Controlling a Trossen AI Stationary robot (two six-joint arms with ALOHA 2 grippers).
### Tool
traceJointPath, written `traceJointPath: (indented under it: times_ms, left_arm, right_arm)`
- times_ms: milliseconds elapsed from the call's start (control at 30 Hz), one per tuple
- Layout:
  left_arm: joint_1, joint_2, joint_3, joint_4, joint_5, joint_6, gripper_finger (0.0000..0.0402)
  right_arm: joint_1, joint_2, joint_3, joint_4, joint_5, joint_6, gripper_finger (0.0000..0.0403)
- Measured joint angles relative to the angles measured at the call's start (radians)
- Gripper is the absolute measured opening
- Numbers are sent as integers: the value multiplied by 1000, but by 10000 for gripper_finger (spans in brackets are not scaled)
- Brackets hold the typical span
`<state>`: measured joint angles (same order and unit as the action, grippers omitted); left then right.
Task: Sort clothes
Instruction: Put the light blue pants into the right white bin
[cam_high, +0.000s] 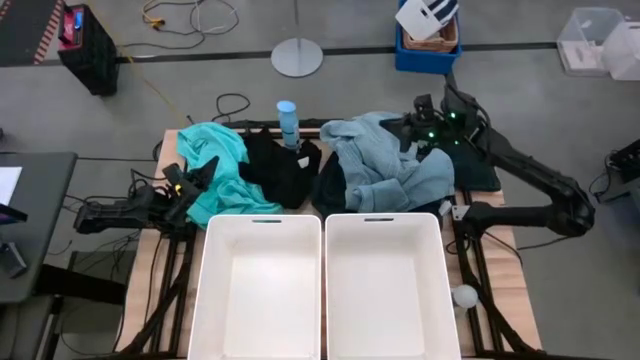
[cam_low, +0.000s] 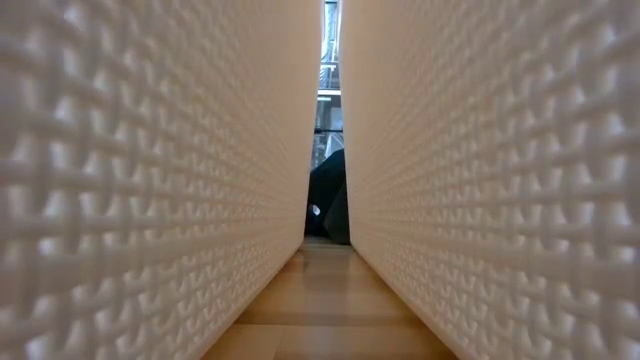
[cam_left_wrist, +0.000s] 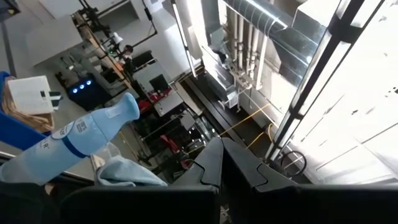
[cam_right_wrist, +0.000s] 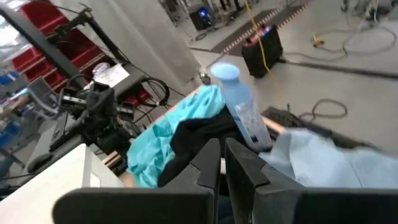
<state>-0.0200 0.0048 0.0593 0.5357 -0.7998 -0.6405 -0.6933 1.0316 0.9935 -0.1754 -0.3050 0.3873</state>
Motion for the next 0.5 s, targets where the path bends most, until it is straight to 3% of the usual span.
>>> traceJointPath:
  times_ms: [367,500]
  left_arm:
    - [-1,0,2,-23,38,-60,0]
    - [-1,0,2,-22,37,-60,0]
  right_arm:
    - [1,82,44,-22,1,4,47]
    - [5,130,120,-213,20,-44,71]
